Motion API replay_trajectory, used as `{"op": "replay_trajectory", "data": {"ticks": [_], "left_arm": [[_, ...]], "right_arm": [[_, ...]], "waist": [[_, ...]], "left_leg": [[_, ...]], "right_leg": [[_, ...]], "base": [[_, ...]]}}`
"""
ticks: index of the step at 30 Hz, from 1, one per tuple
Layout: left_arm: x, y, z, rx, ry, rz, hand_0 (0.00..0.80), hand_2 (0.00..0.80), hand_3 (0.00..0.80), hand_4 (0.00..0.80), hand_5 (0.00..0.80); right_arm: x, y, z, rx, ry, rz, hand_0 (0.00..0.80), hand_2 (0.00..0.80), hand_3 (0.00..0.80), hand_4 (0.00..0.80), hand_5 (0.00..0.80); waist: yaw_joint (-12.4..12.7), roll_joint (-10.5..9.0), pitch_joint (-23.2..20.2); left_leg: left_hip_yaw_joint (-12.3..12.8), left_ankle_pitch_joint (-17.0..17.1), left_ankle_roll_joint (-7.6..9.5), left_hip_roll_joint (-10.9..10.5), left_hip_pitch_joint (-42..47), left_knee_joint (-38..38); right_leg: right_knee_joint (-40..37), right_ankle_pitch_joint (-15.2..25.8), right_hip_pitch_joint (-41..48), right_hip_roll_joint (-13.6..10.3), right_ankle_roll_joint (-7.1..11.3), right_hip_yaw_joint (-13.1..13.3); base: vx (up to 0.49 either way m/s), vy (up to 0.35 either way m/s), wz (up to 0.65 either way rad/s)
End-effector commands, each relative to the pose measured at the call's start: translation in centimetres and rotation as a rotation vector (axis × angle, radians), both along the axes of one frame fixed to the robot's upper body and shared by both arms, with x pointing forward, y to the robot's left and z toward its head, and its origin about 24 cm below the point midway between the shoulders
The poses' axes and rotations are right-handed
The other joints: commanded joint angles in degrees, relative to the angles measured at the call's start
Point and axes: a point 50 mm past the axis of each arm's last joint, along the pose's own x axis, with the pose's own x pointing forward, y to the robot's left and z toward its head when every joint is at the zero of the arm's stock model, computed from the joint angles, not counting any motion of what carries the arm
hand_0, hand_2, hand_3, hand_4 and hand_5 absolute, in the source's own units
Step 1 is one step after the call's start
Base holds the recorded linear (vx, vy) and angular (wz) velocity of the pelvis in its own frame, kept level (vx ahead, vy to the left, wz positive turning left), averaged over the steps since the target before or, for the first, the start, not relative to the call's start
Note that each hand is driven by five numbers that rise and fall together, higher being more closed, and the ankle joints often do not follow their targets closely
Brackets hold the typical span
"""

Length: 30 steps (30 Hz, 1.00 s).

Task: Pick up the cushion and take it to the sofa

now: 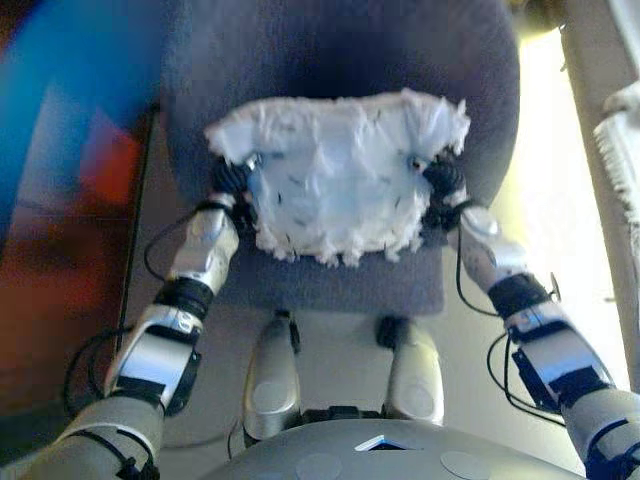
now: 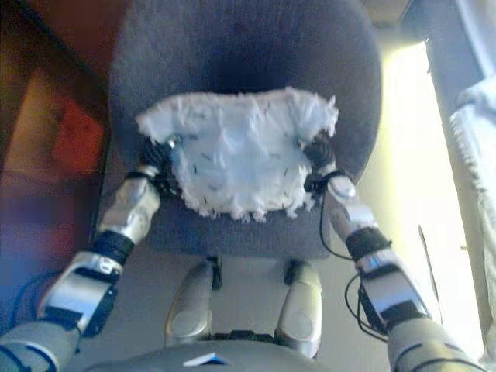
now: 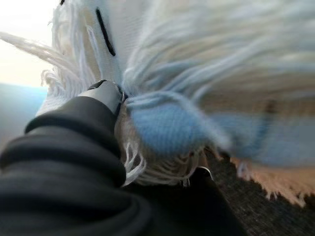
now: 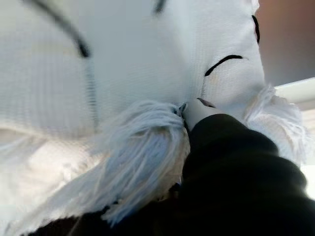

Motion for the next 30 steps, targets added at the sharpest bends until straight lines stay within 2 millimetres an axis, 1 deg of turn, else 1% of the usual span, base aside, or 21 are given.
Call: {"op": "replay_trajectory", "data": {"ticks": [1, 2, 5, 6, 8, 9, 10, 11, 14, 15, 16, 19, 23, 25, 27, 30], "left_arm": [[0.5, -3.4, 3.8, -0.013, -0.183, -0.095, 0.800, 0.800, 0.800, 0.800, 0.800], [0.6, -3.5, 4.1, -0.010, -0.193, -0.095, 0.800, 0.800, 0.800, 0.800, 0.800], [1.0, -3.5, 5.8, -0.039, -0.253, -0.072, 0.800, 0.800, 0.800, 0.800, 0.800], [1.0, -3.5, 6.0, -0.047, -0.264, -0.068, 0.800, 0.800, 0.800, 0.800, 0.800], [0.9, -3.4, 6.8, -0.059, -0.291, -0.053, 0.800, 0.800, 0.800, 0.800, 0.800], [1.0, -3.4, 7.2, -0.071, -0.305, -0.041, 0.800, 0.800, 0.800, 0.800, 0.800], [1.0, -3.4, 7.4, -0.079, -0.308, -0.036, 0.800, 0.800, 0.800, 0.800, 0.800], [1.0, -3.5, 7.5, -0.082, -0.308, -0.030, 0.800, 0.800, 0.800, 0.800, 0.800], [1.2, -3.9, 7.4, -0.066, -0.280, -0.031, 0.800, 0.800, 0.800, 0.800, 0.800], [1.5, -3.9, 7.8, -0.056, -0.279, -0.031, 0.800, 0.800, 0.800, 0.800, 0.800], [1.6, -3.9, 8.1, -0.058, -0.278, -0.030, 0.800, 0.800, 0.800, 0.800, 0.800], [2.1, -3.9, 9.7, -0.056, -0.306, -0.017, 0.800, 0.800, 0.800, 0.800, 0.800], [2.6, -4.2, 13.5, 0.003, -0.396, -0.016, 0.800, 0.800, 0.800, 0.800, 0.800], [2.7, -4.3, 15.0, -0.003, -0.430, -0.020, 0.800, 0.800, 0.800, 0.800, 0.800], [2.7, -4.4, 16.1, -0.024, -0.442, -0.023, 0.800, 0.800, 0.800, 0.800, 0.800], [3.1, -4.5, 16.8, -0.053, -0.426, 0.002, 0.800, 0.800, 0.800, 0.800, 0.800]], "right_arm": [[-0.1, 4.5, 3.4, 0.057, -0.168, 0.168, 0.800, 0.800, 0.800, 0.800, 0.800], [-0.1, 4.5, 3.6, 0.053, -0.175, 0.169, 0.800, 0.800, 0.800, 0.800, 0.800], [0.2, 4.8, 4.9, 0.002, -0.213, 0.207, 0.800, 0.800, 0.800, 0.800, 0.800], [0.3, 4.8, 5.1, -0.010, -0.219, 0.212, 0.800, 0.800, 0.800, 0.800, 0.800], [0.6, 4.9, 6.0, -0.028, -0.239, 0.221, 0.800, 0.800, 0.800, 0.800, 0.800], [1.0, 5.0, 6.9, -0.040, -0.255, 0.231, 0.800, 0.800, 0.800, 0.800, 0.800], [1.1, 5.1, 7.4, -0.044, -0.263, 0.236, 0.800, 0.800, 0.800, 0.800, 0.800], [1.3, 5.2, 8.2, -0.045, -0.277, 0.239, 0.800, 0.800, 0.800, 0.800, 0.800], [1.9, 5.4, 9.9, -0.031, -0.289, 0.232, 0.800, 0.800, 0.800, 0.800, 0.800], [2.3, 5.5, 11.3, -0.034, -0.304, 0.215, 0.800, 0.800, 0.800, 0.800, 0.800], [2.4, 5.5, 11.7, -0.031, -0.310, 0.211, 0.800, 0.800, 0.800, 0.800, 0.800], [2.8, 5.4, 13.4, -0.022, -0.346, 0.195, 0.800, 0.800, 0.800, 0.800, 0.800], [3.1, 5.1, 15.3, -0.023, -0.382, 0.168, 0.800, 0.800, 0.800, 0.800, 0.800], [3.2, 5.0, 16.0, -0.028, -0.391, 0.160, 0.800, 0.800, 0.800, 0.800, 0.800], [3.3, 4.8, 16.5, -0.037, -0.397, 0.159, 0.800, 0.800, 0.800, 0.800, 0.800], [3.6, 4.9, 16.9, -0.066, -0.382, 0.149, 0.800, 0.800, 0.800, 0.800, 0.800]], "waist": [[0.50, -0.10, -1.46], [0.50, -0.07, -1.17], [0.71, 0.20, 0.00], [1.01, 0.30, 0.24], [1.49, 0.45, 0.58], [1.87, 0.57, 0.80], [2.04, 0.61, 0.86], [2.40, 0.63, 0.94], [2.97, 0.44, 0.93], [3.29, 0.21, 0.87], [3.38, 0.14, 0.82], [3.63, -0.28, 0.41], [3.64, -0.82, -0.15], [3.55, -0.88, -0.51], [3.44, -0.84, -0.79], [3.21, -0.72, -1.21]], "left_leg": [[-2.88, -0.79, -0.80, 1.86, -1.18, 0.16], [-3.03, -0.56, -1.01, 1.99, -1.78, 0.16], [-3.43, 0.58, -1.72, 2.26, -4.01, -0.38], [-3.72, -0.67, -2.20, 2.37, -3.80, 0.05], [-3.86, -0.38, -2.56, 2.40, -4.69, 0.10], [-3.95, -0.27, -2.76, 2.45, -5.21, 0.16], [-4.00, -0.27, -2.80, 2.43, -5.48, 0.28], [-4.02, -0.35, -2.87, 2.40, -6.05, 0.65], [-4.01, -0.89, -3.07, 2.46, -6.70, 1.75], [-3.87, -1.06, -3.14, 2.75, -7.03, 2.17], [-3.86, -1.11, -3.15, 2.83, -7.02, 2.26], [-3.63, -1.25, -3.16, 2.99, -6.94, 2.05], [-3.15, -1.68, -3.16, 3.19, -6.57, 2.05], [-2.91, -2.09, -3.20, 3.20, -6.19, 2.16], [-2.68, -2.58, -3.26, 3.25, -5.89, 2.41], [-2.34, -3.01, -3.28, 3.15, -5.53, 2.40]], "right_leg": [[0.94, -0.03, 1.30, -3.22, 2.69, 5.56], [1.33, -0.24, 0.87, -3.26, 2.69, 5.51], [1.67, -0.85, -0.68, -3.48, 2.85, 4.70], [2.49, -2.27, -0.56, -3.54, 3.33, 4.64], [2.69, -2.47, -1.28, -3.80, 3.54, 4.16], [2.91, -2.68, -1.67, -3.95, 3.61, 3.88], [3.19, -2.78, -1.94, -4.02, 3.60, 3.77], [3.87, -3.12, -2.43, -4.18, 3.54, 3.62], [5.05, -3.69, -2.81, -4.43, 3.44, 3.29], [5.72, -3.97, -3.12, -4.57, 3.33, 3.13], [5.94, -4.05, -3.19, -4.61, 3.30, 3.12], [5.91, -4.18, -3.22, -4.69, 3.51, 2.82], [5.55, -3.97, -2.83, -5.16, 3.82, 2.29], [5.25, -3.95, -2.43, -5.42, 3.97, 2.00], [5.11, -3.97, -2.10, -5.75, 4.08, 1.76], [4.68, -3.77, -1.86, -6.08, 4.32, 1.62]], "base": [[0.021, -0.037, 0.06], [0.014, -0.036, 0.09], [0.039, -0.014, 0.13], [0.112, -0.003, 0.18], [0.071, 0.012, 0.12], [0.038, 0.033, 0.03], [0.054, 0.050, 0.02], [0.069, 0.045, 0.03], [0.067, 0.009, 0.06], [0.071, 0.000, 0.03], [0.086, 0.012, 0.02], [0.062, 0.013, 0.07], [0.053, 0.003, 0.09], [0.065, 0.026, 0.13], [0.064, 0.040, 0.12], [0.051, 0.043, 0.12]]}}
